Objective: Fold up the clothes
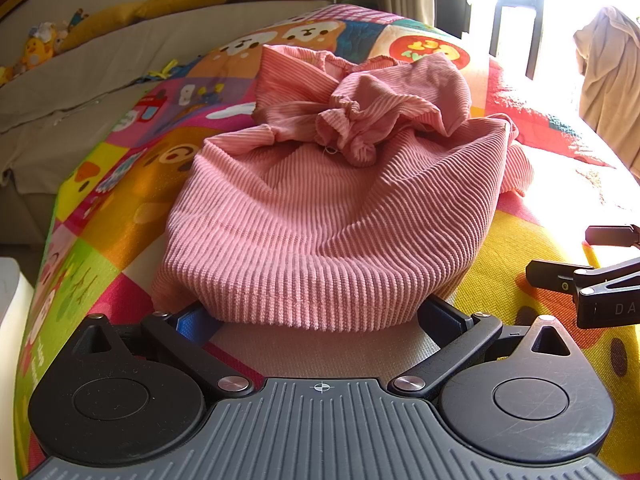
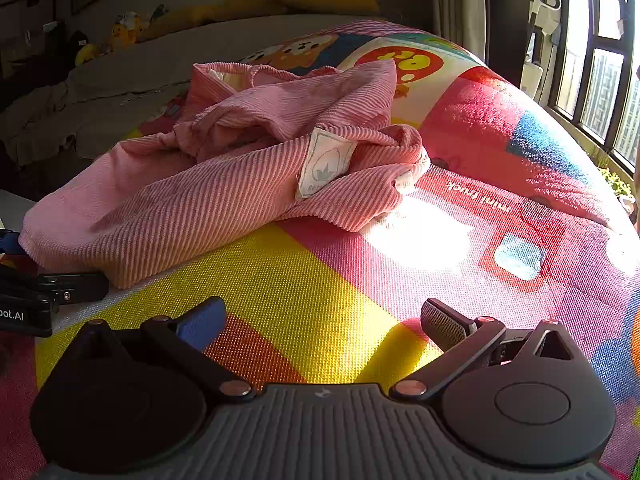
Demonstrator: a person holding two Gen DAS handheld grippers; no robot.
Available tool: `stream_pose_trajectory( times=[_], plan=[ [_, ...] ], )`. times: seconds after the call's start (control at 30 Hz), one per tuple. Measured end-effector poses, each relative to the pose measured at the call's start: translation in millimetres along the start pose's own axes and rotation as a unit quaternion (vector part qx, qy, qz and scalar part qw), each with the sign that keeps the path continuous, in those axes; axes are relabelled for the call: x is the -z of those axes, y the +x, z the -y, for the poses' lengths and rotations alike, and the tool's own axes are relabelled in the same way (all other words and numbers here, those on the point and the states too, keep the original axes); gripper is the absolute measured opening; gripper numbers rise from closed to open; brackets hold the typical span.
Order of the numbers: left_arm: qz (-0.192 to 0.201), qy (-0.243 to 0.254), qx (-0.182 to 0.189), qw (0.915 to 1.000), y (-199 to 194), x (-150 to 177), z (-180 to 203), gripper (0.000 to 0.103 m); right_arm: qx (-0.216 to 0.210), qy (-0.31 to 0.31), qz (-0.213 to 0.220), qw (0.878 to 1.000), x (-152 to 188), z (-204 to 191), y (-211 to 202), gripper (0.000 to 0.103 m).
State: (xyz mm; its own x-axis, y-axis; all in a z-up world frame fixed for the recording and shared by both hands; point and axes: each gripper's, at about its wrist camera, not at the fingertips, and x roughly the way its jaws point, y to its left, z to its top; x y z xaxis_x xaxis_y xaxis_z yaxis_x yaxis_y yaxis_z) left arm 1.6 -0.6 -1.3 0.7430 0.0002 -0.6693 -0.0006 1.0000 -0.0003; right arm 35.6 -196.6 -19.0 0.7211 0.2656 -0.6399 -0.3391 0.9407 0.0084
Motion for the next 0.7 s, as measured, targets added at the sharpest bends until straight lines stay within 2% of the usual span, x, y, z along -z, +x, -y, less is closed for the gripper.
stream_pose_trajectory(
  times=[0.7],
  plan=[
    [0.000, 0.000, -0.001, 1.0000, -1.4, 0.5, -0.5, 0.103, -0.001, 0.002, -0.001, 1.000, -0.8, 1.3, 1.2, 0.103]
  ],
)
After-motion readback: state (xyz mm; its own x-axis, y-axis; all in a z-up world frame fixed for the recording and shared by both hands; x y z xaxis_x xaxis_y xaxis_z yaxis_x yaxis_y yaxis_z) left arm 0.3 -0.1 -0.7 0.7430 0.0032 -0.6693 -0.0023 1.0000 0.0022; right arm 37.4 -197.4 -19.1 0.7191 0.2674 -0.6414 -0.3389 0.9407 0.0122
